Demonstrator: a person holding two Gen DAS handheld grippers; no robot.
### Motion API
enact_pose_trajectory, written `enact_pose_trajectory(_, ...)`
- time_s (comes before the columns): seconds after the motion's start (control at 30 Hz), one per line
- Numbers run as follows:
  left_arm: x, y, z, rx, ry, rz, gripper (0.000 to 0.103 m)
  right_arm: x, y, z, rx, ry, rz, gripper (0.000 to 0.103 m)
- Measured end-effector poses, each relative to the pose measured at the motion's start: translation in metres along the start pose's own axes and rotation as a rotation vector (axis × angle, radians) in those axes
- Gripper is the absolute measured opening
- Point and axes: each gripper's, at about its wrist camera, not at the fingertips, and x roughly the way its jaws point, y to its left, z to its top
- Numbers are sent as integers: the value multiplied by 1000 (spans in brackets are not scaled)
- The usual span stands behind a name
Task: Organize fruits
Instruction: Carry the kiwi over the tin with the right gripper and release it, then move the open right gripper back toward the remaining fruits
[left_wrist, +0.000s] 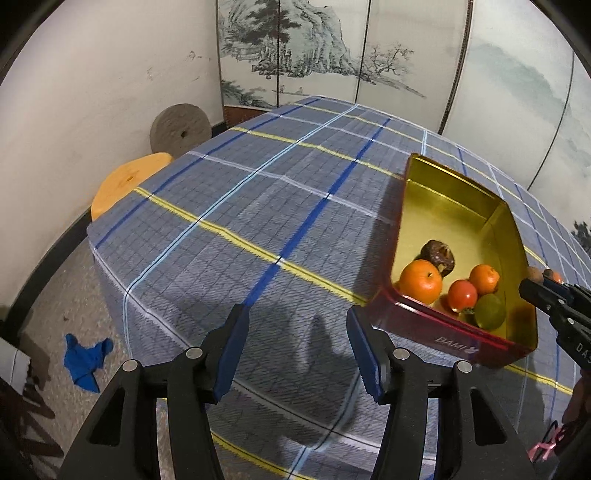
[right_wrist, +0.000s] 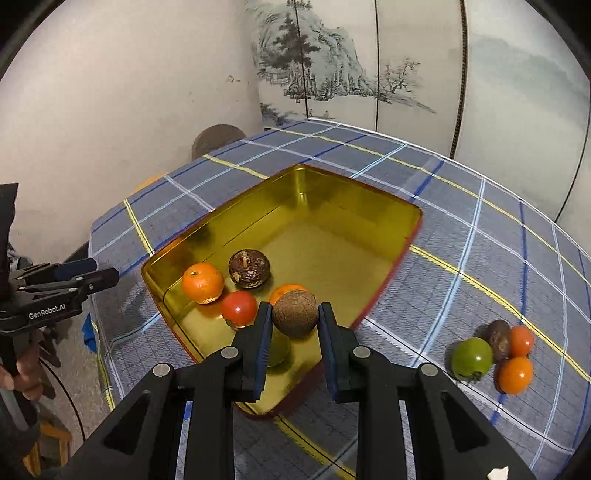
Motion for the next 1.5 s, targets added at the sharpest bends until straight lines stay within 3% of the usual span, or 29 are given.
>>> enact_pose_trajectory(0.73, -1, 5, -2, -3, 17, -3, 57, 9, 9, 1, -16, 21, 3, 24)
enact_pose_trajectory(1.17, -4, -8, -3, 21, 18, -22, 57, -5, 3, -2, 8, -12, 13, 25)
enact_pose_trajectory(1.37, -5, -21, -1, 44, 13, -38, 58, -29, -21, -17, 49, -42, -31, 28)
enact_pose_trajectory(1.5, -7, -35, -2, 72, 12, -55, 58, -41, -59, -37, 122, -30, -95, 29)
